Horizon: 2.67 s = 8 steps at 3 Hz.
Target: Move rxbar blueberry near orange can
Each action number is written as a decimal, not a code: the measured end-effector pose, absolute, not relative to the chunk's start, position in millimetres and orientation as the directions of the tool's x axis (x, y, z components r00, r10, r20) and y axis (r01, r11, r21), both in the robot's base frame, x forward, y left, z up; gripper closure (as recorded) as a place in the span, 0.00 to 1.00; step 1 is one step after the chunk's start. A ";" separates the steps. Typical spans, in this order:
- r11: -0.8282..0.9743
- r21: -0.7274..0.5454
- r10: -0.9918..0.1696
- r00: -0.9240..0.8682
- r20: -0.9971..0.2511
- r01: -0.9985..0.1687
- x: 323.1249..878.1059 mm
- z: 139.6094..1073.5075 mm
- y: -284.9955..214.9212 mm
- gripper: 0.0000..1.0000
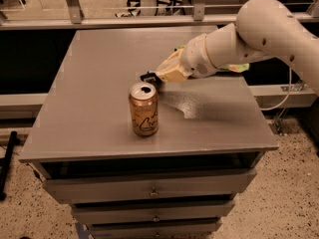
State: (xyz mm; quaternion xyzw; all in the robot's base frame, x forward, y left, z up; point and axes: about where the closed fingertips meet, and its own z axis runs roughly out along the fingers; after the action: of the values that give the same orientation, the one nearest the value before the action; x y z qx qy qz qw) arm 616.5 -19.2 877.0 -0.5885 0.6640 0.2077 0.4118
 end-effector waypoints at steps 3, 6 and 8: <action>0.064 -0.122 -0.647 0.052 -0.761 -0.990 548.5 853.5 -35.9 1.00; -0.037 -0.068 -0.689 0.074 -0.721 -0.997 524.6 833.3 -57.0 0.51; -0.047 -0.101 -0.717 0.104 -0.690 -0.994 528.0 842.8 -70.5 0.04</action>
Offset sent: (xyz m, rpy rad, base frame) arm -0.0790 -0.0238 -0.0271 -0.0614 0.1170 0.1532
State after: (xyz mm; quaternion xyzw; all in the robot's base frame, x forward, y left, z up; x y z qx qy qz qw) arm 528.0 -70.5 842.8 -0.6833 0.6258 0.2377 0.2914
